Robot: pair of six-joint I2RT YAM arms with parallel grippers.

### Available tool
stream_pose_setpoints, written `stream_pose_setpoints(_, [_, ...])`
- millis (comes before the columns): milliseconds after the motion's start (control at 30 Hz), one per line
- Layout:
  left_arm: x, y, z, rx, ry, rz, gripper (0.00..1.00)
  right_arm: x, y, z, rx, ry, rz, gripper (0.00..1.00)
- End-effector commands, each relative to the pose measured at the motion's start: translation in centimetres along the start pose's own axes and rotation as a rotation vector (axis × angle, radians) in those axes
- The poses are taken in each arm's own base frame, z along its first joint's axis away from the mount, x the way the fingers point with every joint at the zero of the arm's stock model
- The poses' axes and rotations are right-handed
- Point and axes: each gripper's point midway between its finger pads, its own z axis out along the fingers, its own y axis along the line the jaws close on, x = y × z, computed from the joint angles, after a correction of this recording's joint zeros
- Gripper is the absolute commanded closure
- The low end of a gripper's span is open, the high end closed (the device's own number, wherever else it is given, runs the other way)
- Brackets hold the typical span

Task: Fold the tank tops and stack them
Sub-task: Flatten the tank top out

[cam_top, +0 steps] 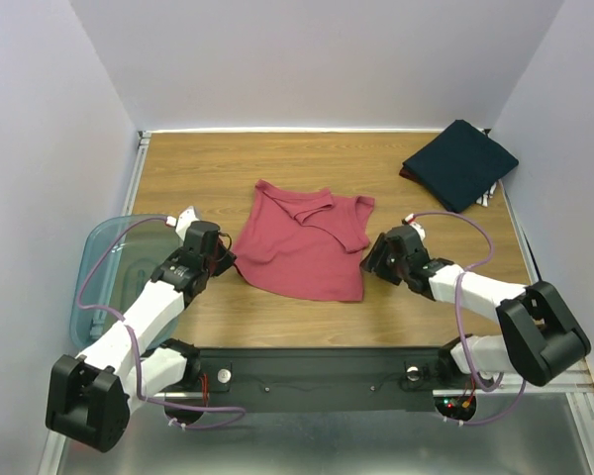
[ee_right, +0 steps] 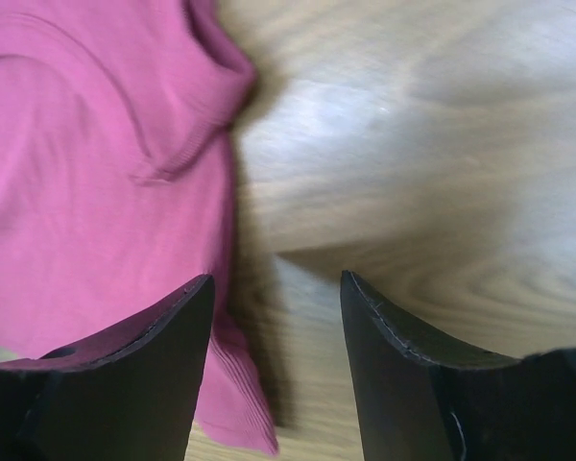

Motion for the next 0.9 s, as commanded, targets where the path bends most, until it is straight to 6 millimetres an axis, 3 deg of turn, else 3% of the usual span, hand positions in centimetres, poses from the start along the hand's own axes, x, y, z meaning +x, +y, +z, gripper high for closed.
stream_pose_setpoints(0, [-2.0, -2.0, -0.6, 0.051, -0.042, 0.007, 1.0, 0.5, 2.0, 1.1, -0.075, 0.023, 0.003, 0.39])
stream_pose_setpoints(100, [-2.2, -2.2, -0.7, 0.055, -0.045, 0.008, 1.0, 0.6, 2.5, 2.6, -0.056, 0.048, -0.018, 0.47])
stream_pose_setpoints(167, [-2.5, -2.4, -0.9, 0.056, -0.05, 0.011, 1.0, 0.6, 2.1, 3.7, -0.018, 0.06, -0.033, 0.69])
stream_pose_setpoints(267, [-3.2, -2.7, -1.4, 0.053, -0.062, 0.02, 1.0, -0.2, 1.1, 4.5, 0.06, 0.043, -0.095, 0.87])
stream_pose_setpoints(300, [-3.6, -2.8, -1.7, 0.055, -0.074, 0.025, 1.0, -1.6, 0.3, 4.5, 0.142, 0.02, -0.116, 0.96])
stream_pose_setpoints(333, [-4.1, -3.2, -2.2, 0.06, -0.083, 0.026, 1.0, -2.5, -0.1, 4.4, 0.179, 0.003, -0.139, 0.98])
stream_pose_setpoints(467, [-5.4, -3.7, -3.6, 0.072, -0.113, 0.024, 1.0, -8.1, -2.3, 2.4, 0.329, -0.104, -0.212, 0.99])
stream_pose_setpoints(533, [-6.0, -3.9, -4.3, 0.084, -0.136, 0.017, 1.0, -10.8, -3.8, 0.8, 0.405, -0.147, -0.237, 0.96])
stream_pose_setpoints(633, [-6.0, -3.7, -4.3, 0.085, -0.144, 0.016, 1.0, -12.1, -4.7, -0.6, 0.468, -0.153, -0.278, 0.74])
stream_pose_setpoints(667, [-5.6, -3.6, -4.0, 0.083, -0.128, 0.018, 1.0, -11.4, -4.2, -0.6, 0.429, -0.121, -0.268, 0.63])
stream_pose_setpoints(767, [-4.0, -3.0, -2.7, 0.072, -0.078, 0.015, 1.0, -8.9, -2.9, -0.8, 0.303, -0.048, -0.224, 0.43])
stream_pose_setpoints(867, [-2.8, -2.2, -1.8, 0.067, -0.059, 0.011, 1.0, -7.4, -2.8, -1.0, 0.251, -0.026, -0.199, 0.37])
